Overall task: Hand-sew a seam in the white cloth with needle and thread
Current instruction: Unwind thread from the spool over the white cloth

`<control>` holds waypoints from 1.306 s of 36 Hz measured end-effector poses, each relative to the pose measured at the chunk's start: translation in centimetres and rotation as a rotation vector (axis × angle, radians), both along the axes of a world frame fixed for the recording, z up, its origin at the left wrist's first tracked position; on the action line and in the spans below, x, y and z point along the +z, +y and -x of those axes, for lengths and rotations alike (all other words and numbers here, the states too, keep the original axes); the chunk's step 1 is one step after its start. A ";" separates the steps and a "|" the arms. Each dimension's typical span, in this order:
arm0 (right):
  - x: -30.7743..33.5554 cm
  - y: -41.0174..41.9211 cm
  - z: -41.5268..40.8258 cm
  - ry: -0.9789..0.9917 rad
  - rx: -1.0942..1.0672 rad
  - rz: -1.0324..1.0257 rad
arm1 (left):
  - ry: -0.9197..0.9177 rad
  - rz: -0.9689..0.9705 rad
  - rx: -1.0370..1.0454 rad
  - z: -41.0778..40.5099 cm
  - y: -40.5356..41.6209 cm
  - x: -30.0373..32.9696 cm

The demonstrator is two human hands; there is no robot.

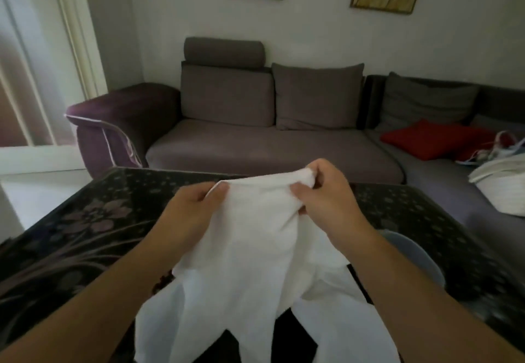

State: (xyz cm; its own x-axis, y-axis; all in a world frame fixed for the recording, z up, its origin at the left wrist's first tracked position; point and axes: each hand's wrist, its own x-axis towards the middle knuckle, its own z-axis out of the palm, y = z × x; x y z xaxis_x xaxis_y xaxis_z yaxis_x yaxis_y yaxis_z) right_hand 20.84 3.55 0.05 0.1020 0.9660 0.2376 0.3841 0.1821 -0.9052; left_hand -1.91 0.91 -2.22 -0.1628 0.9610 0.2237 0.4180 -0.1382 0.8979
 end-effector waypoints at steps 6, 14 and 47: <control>-4.3 0.5 0.4 -0.232 0.070 0.159 | 0.226 0.286 0.010 0.8 1.5 -4.0; -8.0 -2.4 1.0 -0.327 -0.044 0.062 | 0.562 -0.017 0.117 -0.4 -1.2 -6.5; -7.9 -0.3 -17.9 -0.718 -0.199 0.372 | 0.507 0.055 -0.593 -20.7 0.9 -10.3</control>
State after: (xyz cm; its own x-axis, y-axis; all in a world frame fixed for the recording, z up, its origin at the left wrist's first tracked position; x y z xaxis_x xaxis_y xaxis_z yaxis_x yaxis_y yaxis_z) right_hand 38.77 3.21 -7.89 0.2243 0.9743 -0.0212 0.8843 -0.2126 -0.4157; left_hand 18.81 1.79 -12.55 0.4908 0.8673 0.0827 0.6495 -0.4275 0.6288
